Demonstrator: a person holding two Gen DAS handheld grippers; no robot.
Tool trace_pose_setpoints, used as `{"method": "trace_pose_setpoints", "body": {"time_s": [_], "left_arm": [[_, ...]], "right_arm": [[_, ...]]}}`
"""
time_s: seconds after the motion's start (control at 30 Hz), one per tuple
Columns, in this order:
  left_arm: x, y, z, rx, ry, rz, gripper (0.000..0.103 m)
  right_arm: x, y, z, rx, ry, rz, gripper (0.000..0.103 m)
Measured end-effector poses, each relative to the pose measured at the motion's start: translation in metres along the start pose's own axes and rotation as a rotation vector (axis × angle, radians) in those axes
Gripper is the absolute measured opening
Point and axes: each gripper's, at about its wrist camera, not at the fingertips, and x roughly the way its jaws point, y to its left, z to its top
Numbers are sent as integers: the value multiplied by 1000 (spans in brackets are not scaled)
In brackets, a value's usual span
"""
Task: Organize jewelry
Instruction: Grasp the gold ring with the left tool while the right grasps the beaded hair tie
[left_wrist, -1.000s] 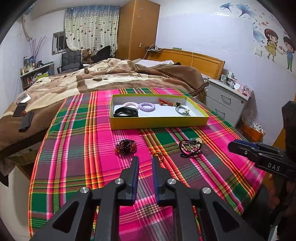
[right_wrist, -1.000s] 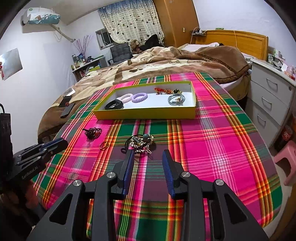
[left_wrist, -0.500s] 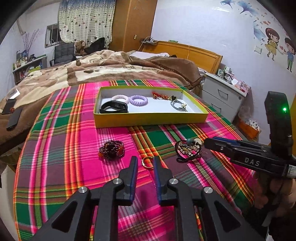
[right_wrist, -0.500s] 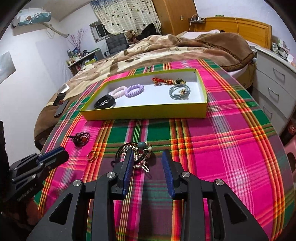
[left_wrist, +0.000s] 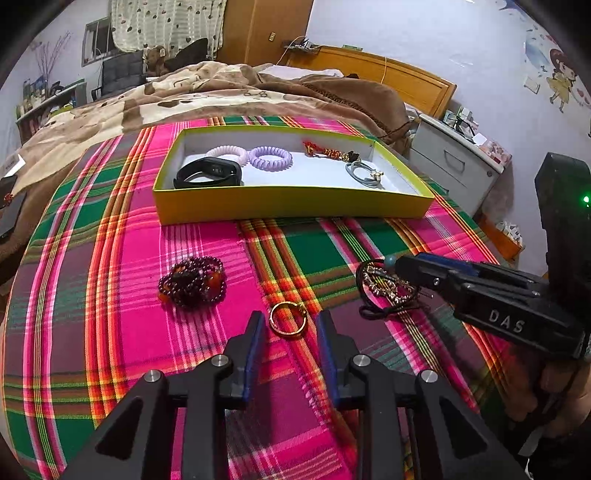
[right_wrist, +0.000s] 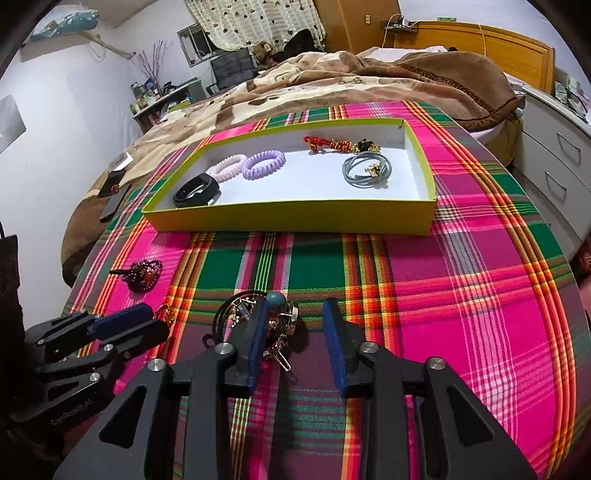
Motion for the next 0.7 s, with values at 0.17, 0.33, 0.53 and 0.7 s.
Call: {"method": "trace_pose_setpoints", "body": {"time_s": [0.17,0.33,0.53,0.7], "left_arm": [[4,-10,3,44,5,56,28],[5,-15,4,71,5,82,23],[-2,-9,3,55,-18,58,23],[-17,-10,0,52,-62,37,23]], "right_arm": [[1,5,0,-32,1,8,11],[-2,6,-1,-41,-17,3,10],[-17,4,-2,-27,-57,15,10],[-31,4,0,-20,-90,28,10]]}}
